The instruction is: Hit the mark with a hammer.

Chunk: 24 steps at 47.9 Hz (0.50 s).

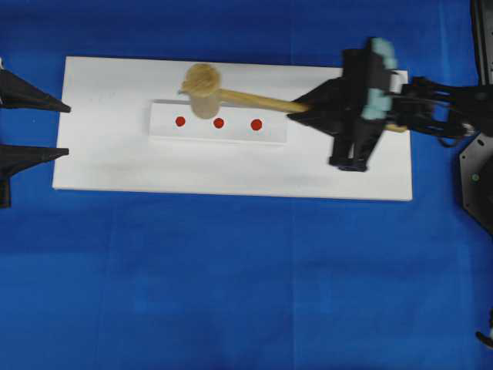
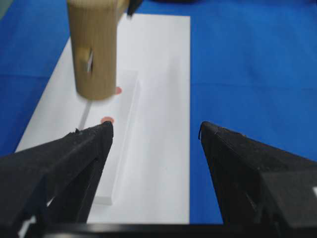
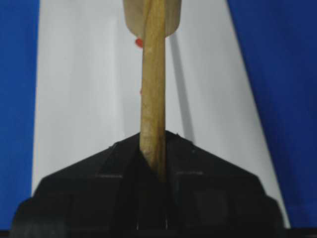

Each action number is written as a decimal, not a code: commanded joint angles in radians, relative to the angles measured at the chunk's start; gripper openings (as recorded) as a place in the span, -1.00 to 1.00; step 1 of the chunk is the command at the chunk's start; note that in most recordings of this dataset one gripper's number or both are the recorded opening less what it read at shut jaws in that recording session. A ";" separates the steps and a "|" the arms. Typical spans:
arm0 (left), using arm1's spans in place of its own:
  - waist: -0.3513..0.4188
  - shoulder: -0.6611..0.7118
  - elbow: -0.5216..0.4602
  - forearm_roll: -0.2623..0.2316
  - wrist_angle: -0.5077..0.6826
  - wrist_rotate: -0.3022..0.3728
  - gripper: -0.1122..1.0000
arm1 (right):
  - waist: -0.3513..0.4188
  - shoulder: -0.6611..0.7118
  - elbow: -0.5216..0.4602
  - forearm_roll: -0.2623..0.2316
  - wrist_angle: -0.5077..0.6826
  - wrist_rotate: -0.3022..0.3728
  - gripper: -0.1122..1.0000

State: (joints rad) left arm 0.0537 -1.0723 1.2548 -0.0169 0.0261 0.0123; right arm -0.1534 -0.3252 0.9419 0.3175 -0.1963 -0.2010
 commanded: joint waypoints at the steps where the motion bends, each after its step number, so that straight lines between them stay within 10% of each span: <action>1: 0.003 0.003 -0.009 0.002 -0.009 0.000 0.42 | -0.002 -0.064 0.012 0.003 -0.034 0.000 -0.76; 24: 0.003 0.005 -0.009 0.002 -0.009 0.000 0.42 | -0.002 0.054 0.006 0.006 -0.034 0.012 -0.76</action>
State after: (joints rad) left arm 0.0552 -1.0738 1.2563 -0.0153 0.0261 0.0123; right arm -0.1534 -0.3053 0.9756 0.3191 -0.2163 -0.1948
